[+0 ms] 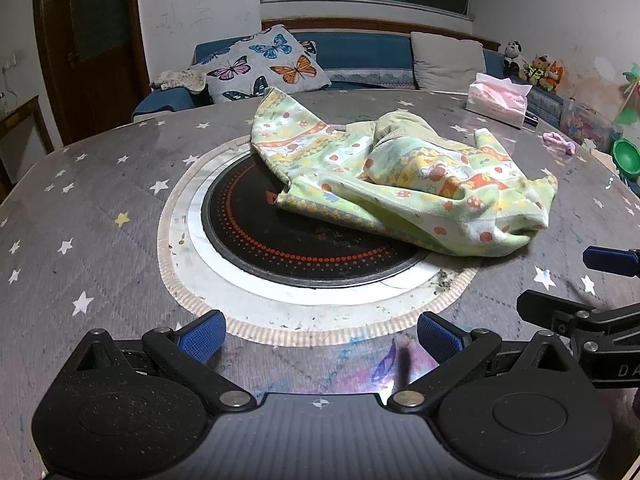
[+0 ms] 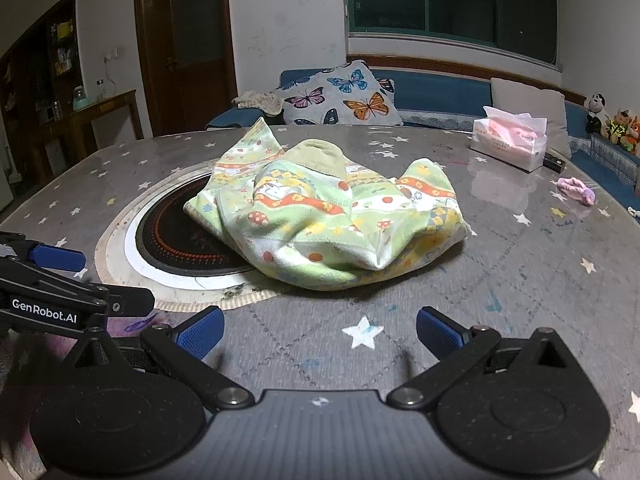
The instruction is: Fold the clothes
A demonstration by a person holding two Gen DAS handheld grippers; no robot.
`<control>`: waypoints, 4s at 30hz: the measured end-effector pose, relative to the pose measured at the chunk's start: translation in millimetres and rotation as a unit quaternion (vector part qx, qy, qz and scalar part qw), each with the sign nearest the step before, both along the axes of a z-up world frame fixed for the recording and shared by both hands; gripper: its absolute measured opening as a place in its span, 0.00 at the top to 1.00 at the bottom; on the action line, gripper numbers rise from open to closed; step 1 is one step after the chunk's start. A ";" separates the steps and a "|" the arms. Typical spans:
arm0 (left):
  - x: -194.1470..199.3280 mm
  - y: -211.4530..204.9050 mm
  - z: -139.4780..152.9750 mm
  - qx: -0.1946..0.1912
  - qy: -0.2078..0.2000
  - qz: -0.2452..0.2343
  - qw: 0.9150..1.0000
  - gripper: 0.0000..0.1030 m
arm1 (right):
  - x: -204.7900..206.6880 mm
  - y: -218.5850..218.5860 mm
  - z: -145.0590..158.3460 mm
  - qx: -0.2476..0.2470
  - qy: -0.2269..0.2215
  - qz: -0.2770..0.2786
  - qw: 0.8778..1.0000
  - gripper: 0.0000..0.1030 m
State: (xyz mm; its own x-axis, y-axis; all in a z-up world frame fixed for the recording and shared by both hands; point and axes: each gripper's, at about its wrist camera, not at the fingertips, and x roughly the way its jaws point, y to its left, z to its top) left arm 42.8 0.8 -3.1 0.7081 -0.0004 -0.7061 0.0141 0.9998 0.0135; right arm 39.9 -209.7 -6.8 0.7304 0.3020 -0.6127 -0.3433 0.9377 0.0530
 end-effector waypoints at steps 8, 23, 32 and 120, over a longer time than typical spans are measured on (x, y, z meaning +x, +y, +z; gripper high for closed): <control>7.6 1.6 0.3 0.002 0.003 0.001 1.000 0.00 | 7.4 3.8 1.8 -0.001 0.002 0.003 1.000 0.00; 26.0 8.2 5.5 0.010 0.002 0.006 1.000 0.00 | 22.2 9.2 8.8 -0.007 -0.004 0.013 1.000 0.00; 42.7 14.2 14.3 0.020 -0.009 0.009 1.000 0.00 | 38.5 15.0 21.0 -0.006 -0.011 0.035 0.999 0.00; 47.2 134.2 41.1 -0.029 -0.010 0.120 0.992 0.98 | 110.3 -60.9 65.3 0.067 -0.013 0.009 0.998 0.96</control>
